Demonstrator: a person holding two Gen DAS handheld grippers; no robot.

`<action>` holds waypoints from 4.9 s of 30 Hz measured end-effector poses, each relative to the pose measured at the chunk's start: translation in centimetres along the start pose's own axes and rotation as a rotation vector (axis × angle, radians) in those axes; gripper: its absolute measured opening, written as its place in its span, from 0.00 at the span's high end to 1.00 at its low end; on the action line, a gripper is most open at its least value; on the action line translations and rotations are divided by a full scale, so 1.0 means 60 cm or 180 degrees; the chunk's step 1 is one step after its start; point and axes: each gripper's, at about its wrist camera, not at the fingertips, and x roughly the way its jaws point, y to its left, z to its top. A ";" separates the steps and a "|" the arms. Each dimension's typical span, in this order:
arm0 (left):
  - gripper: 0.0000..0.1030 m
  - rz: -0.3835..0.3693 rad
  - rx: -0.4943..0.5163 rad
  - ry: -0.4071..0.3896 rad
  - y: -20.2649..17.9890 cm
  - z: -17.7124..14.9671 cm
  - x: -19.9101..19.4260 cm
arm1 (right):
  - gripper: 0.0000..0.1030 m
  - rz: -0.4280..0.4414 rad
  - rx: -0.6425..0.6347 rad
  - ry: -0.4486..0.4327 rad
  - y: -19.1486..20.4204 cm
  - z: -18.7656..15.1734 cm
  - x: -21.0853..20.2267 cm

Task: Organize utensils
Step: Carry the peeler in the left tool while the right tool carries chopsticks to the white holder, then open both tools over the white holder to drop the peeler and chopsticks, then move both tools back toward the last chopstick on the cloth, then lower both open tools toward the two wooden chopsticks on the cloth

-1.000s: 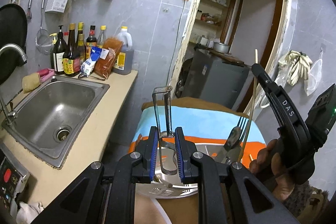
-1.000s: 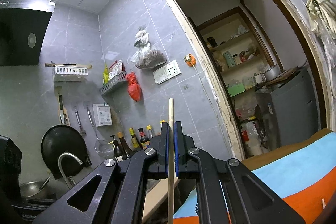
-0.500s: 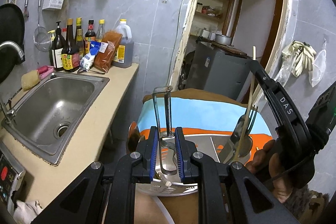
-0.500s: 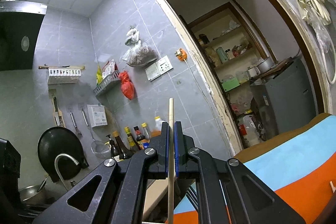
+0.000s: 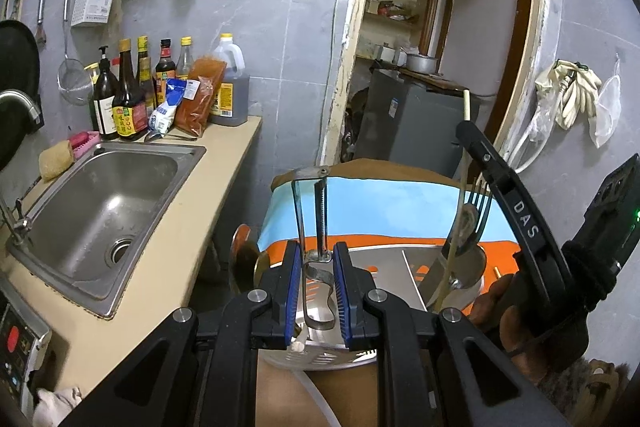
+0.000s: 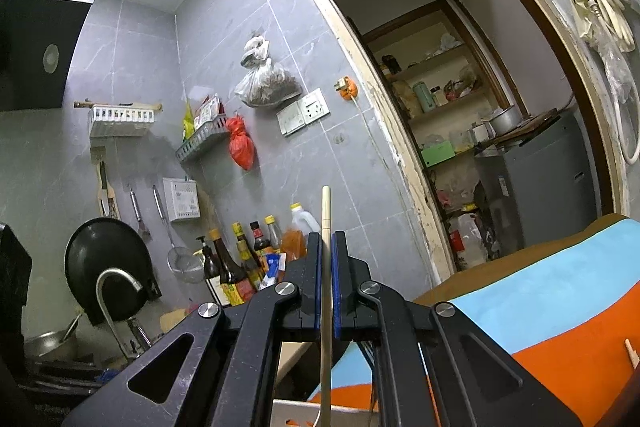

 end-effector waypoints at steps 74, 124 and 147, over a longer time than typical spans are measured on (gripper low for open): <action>0.01 -0.0116 0.0061 -0.0757 -0.166 -0.014 -0.077 | 0.02 -0.0912 -0.0830 0.0533 -0.112 0.185 -0.256; 0.01 0.0138 0.0223 0.0307 -0.359 -0.193 0.152 | 0.02 -0.0958 -0.0435 0.2150 -0.467 0.009 -0.203; 0.01 0.0166 -0.0179 0.0322 -0.311 -0.203 0.151 | 0.02 -0.0992 -0.0873 0.2920 -0.418 -0.063 -0.106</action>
